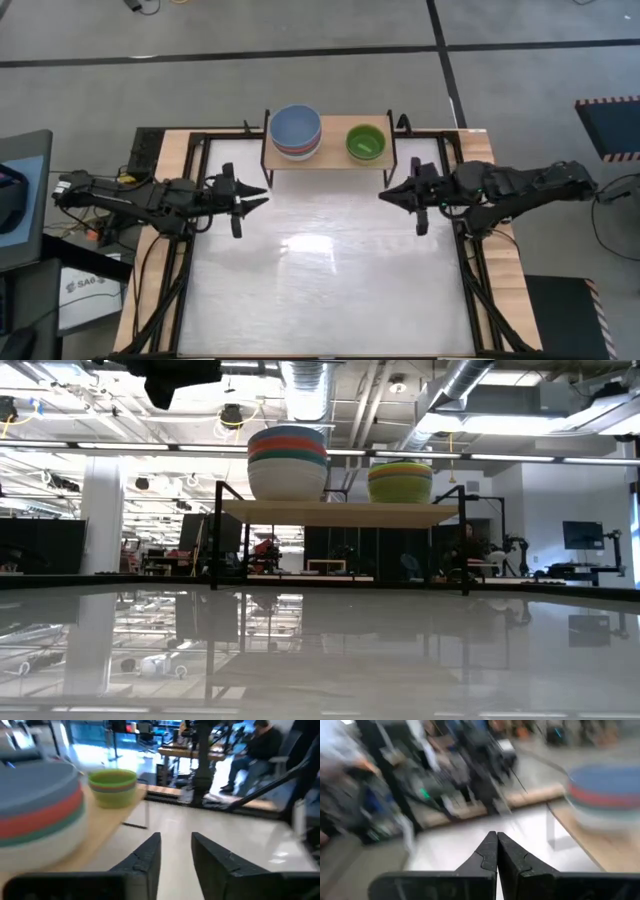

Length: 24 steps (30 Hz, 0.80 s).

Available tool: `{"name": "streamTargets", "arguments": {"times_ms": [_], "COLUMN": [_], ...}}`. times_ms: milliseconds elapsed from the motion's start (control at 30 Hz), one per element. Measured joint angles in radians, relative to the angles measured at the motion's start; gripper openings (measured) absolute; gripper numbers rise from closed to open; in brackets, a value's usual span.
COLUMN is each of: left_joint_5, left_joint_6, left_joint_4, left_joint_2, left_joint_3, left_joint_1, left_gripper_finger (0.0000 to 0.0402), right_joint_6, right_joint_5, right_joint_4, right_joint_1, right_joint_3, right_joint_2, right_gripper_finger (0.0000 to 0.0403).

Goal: Place and stack bowls onto a shelf
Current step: Return to Home Position

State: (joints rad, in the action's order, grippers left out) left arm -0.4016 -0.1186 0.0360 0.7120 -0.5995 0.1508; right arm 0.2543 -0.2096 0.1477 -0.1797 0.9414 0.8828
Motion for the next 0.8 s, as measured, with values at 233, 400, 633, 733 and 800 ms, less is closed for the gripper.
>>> {"name": "streamTargets", "arguments": {"times_ms": [233, 400, 633, 733, 800], "left_joint_5": [-0.012, 0.014, 0.039, 0.048, 0.048], "left_joint_6": [0.163, 0.238, 0.21, 0.207, 0.201], "left_joint_4": [-0.055, -0.035, 0.118, 0.168, 0.15], "left_joint_2": [-0.05, -0.084, -0.139, -0.164, -0.189], "left_joint_3": [-0.001, 0.009, 0.167, 0.221, 0.23], "left_joint_1": [-0.003, 0.009, 0.055, 0.072, 0.076], "left_gripper_finger": [0.0019, 0.0003, 0.0, 0.0, 0.0], "right_joint_6": [0.0, -0.14, -0.245, -0.256, -0.255], "right_joint_5": [-0.021, 0.015, 0.128, 0.152, 0.162], "right_joint_4": [0.233, 0.121, -0.172, -0.292, -0.336], "right_joint_1": [0.074, 0.078, 0.076, 0.075, 0.076], "right_joint_3": [-0.021, -0.062, -0.273, -0.377, -0.435], "right_joint_2": [-0.029, -0.062, -0.175, -0.227, -0.269], "right_gripper_finger": [0.0027, 0.002, 0.002, 0.002, 0.002]}}
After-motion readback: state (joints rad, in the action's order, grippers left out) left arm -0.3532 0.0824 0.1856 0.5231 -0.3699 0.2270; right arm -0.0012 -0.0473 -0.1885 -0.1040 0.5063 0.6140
